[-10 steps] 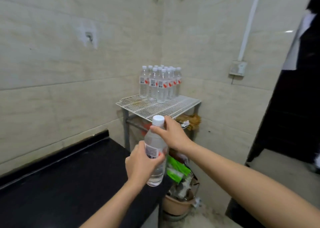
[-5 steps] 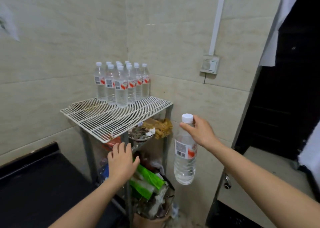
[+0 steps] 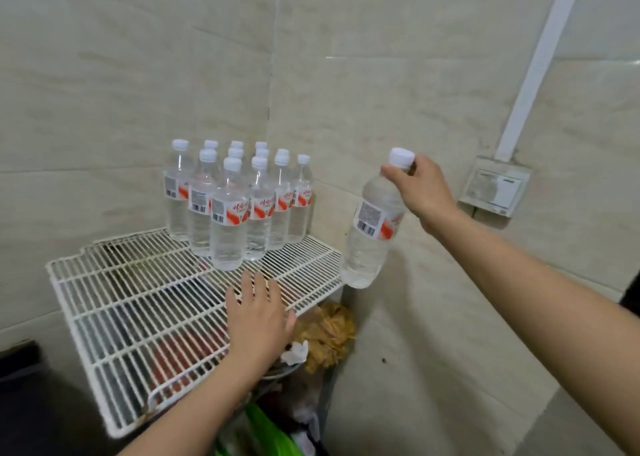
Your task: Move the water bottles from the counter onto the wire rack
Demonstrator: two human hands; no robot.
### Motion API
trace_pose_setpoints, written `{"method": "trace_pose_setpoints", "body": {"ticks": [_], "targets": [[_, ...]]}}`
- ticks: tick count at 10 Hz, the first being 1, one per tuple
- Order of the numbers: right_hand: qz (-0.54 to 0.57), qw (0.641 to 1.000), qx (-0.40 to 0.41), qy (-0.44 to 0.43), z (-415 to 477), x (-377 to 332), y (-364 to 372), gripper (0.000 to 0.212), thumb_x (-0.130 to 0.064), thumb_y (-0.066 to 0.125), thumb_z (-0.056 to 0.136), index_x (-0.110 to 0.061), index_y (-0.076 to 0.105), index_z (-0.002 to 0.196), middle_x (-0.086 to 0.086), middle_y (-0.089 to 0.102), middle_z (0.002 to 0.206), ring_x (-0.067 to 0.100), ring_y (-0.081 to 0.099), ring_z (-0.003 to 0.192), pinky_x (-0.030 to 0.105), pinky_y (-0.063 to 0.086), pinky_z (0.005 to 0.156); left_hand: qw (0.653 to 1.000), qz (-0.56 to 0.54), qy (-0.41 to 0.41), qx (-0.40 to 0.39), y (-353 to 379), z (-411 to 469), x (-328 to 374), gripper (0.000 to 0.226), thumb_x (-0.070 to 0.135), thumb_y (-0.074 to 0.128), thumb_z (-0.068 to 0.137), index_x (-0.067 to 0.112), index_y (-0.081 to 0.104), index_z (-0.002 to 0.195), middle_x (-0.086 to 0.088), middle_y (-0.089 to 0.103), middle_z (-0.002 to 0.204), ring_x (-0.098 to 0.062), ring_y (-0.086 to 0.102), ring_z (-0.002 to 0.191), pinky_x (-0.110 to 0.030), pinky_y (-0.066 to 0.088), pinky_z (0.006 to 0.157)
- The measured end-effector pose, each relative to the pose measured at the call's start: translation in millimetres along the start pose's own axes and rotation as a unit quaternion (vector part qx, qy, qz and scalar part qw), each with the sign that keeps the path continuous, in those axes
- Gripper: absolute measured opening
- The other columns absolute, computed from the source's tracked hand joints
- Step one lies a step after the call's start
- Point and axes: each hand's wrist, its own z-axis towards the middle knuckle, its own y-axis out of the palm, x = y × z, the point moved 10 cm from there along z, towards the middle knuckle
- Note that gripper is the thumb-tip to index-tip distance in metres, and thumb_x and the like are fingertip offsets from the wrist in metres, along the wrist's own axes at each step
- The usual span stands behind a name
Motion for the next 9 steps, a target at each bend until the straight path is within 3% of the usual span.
{"method": "trace_pose_setpoints", "body": {"ticks": [1, 2, 3, 4, 5, 6, 7, 8, 9], "targets": [[0.008, 1.0, -0.016, -0.01, 42, 3, 29, 0.038, -0.029, 0.063, 0.082, -0.001, 0.057, 0.108, 0.012, 0.061, 0.107, 0.026, 0.058, 0.098, 0.041, 0.046, 0.09, 0.999, 0.015, -0.041, -0.022, 17, 8, -12, 0.066, 0.059, 0.044, 0.081, 0.006, 0.06, 0.117, -0.02, 0.057, 0.128, -0.038, 0.046, 0.126, -0.055, 0.041, 0.097], [0.015, 0.998, -0.057, -0.009, 77, 21, 70, 0.037, -0.028, 0.063, 0.082, -0.001, 0.058, 0.108, 0.008, 0.058, 0.099, 0.022, 0.057, 0.095, 0.034, 0.045, 0.082, 0.997, 0.026, -0.044, -0.061, 34, 8, -14, 0.075, 0.063, 0.026, 0.074, 0.007, 0.07, 0.1, -0.016, 0.069, 0.11, -0.036, 0.06, 0.112, -0.054, 0.049, 0.086], [0.01, 0.995, -0.094, -0.006, 101, 43, 108, 0.037, -0.026, 0.061, 0.084, 0.0, 0.056, 0.109, 0.014, 0.06, 0.106, 0.028, 0.058, 0.105, 0.032, 0.041, 0.079, 0.996, 0.05, -0.062, -0.029, 28, 13, -14, 0.084, 0.068, 0.013, 0.073, 0.013, 0.064, 0.112, -0.012, 0.064, 0.122, -0.033, 0.053, 0.121, -0.052, 0.044, 0.094], [0.002, 0.992, -0.122, -0.009, 120, 61, 143, 0.039, -0.027, 0.057, 0.087, 0.001, 0.052, 0.114, 0.018, 0.058, 0.12, 0.031, 0.054, 0.109, 0.034, 0.041, 0.083, 0.991, 0.062, -0.083, -0.083, 42, 13, -18, 0.075, 0.065, 0.02, 0.081, 0.014, 0.073, 0.093, -0.01, 0.074, 0.098, -0.03, 0.068, 0.097, -0.05, 0.054, 0.076], [0.017, 0.988, -0.156, -0.014, 137, 71, 172, 0.045, -0.032, 0.055, 0.088, 0.001, 0.048, 0.119, 0.019, 0.055, 0.125, 0.034, 0.052, 0.114, 0.034, 0.04, 0.084, 0.991, 0.09, -0.09, -0.047, 39, 12, -19, 0.081, 0.061, 0.005, 0.087, 0.017, 0.073, 0.093, -0.005, 0.075, 0.096, -0.025, 0.07, 0.094, -0.046, 0.056, 0.074], [0.014, 0.981, -0.191, -0.022, 148, 85, 201, 0.045, -0.033, 0.055, 0.087, 0.0, 0.051, 0.118, 0.02, 0.058, 0.122, 0.035, 0.055, 0.11, 0.03, 0.037, 0.076, 0.985, 0.103, -0.132, -0.05, 40, 0, -20, 0.076, 0.056, 0.004, 0.089, 0.018, 0.069, 0.101, -0.004, 0.074, 0.099, -0.023, 0.07, 0.094, -0.042, 0.054, 0.081], [0.015, 0.978, -0.207, -0.01, 151, 96, 213, 0.044, -0.032, 0.056, 0.085, -0.002, 0.052, 0.117, 0.021, 0.059, 0.121, 0.037, 0.056, 0.109, 0.035, 0.043, 0.082, 0.976, 0.106, -0.191, -0.025, 39, -28, -26, 0.06, 0.05, 0.01, 0.092, 0.015, 0.053, 0.113, -0.01, 0.071, 0.107, -0.029, 0.068, 0.098, -0.043, 0.037, 0.09], [0.01, 0.976, -0.215, -0.015, 153, 104, 220, 0.048, -0.034, 0.059, 0.083, -0.002, 0.051, 0.118, 0.022, 0.058, 0.122, 0.038, 0.055, 0.111, 0.039, 0.044, 0.087, 0.958, 0.18, -0.218, 0.049, 25, -54, -32, 0.057, 0.047, 0.012, 0.092, 0.012, 0.048, 0.118, -0.014, 0.067, 0.116, -0.032, 0.065, 0.104, -0.043, 0.031, 0.092], [0.024, 0.979, -0.2, -0.025, 143, 94, 206, 0.065, -0.04, 0.065, 0.079, 0.001, 0.044, 0.125, 0.023, 0.047, 0.132, 0.037, 0.044, 0.122, 0.04, 0.037, 0.097, 0.95, 0.173, -0.253, 0.061, 27, -73, -34, 0.061, 0.046, 0.008, 0.092, 0.011, 0.049, 0.121, -0.015, 0.065, 0.12, -0.032, 0.064, 0.107, -0.043, 0.028, 0.096]]}}
